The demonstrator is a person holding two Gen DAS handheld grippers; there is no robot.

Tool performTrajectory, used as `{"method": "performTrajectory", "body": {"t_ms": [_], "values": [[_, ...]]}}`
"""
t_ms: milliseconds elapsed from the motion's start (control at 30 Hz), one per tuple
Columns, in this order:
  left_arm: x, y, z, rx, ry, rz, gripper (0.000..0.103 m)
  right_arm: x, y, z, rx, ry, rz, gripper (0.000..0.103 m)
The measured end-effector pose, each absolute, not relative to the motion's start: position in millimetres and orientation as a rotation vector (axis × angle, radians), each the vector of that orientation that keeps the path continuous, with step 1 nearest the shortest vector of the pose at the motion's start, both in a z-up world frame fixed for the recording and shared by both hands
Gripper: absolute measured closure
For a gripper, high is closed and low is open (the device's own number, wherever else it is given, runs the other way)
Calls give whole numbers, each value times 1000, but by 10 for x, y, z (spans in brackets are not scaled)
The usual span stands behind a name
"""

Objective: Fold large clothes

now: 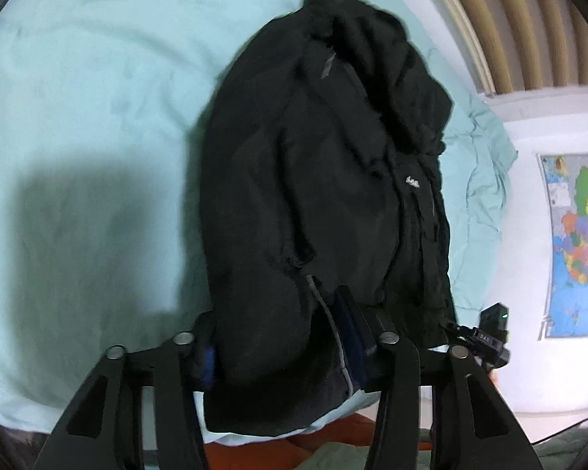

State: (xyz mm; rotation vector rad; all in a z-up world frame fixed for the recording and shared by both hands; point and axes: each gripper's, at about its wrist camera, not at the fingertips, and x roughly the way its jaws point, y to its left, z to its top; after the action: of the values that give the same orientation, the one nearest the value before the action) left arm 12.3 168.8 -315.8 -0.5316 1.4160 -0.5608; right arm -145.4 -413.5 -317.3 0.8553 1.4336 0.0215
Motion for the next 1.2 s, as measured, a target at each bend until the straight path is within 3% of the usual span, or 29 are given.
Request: {"method": "performTrajectory", "body": {"t_ms": [100, 300, 533, 833, 1033, 1200], "values": [[174, 1693, -2954, -541, 1353, -584, 79, -1381, -4135, -2947, 789, 1393, 15, 73], [436, 1695, -2546, -562, 1226, -607, 85, -1013, -4199, -2448, 710, 1286, 48, 77], [821, 1508, -2132, -566, 1104, -632, 86, -460, -4318, -2128, 653, 1207, 56, 78], [1906, 1212, -1704, -559, 986, -570, 86, 644, -4693, -1771, 577, 1095, 43, 79], [3012, 807, -1726, -601, 972, -469, 86, 1652, -4926, -1728, 535, 1050, 23, 78], [3856, 399, -2090, -551, 1021, -331, 85, 2671, -5029, -2132, 503, 1093, -36, 77]]}}
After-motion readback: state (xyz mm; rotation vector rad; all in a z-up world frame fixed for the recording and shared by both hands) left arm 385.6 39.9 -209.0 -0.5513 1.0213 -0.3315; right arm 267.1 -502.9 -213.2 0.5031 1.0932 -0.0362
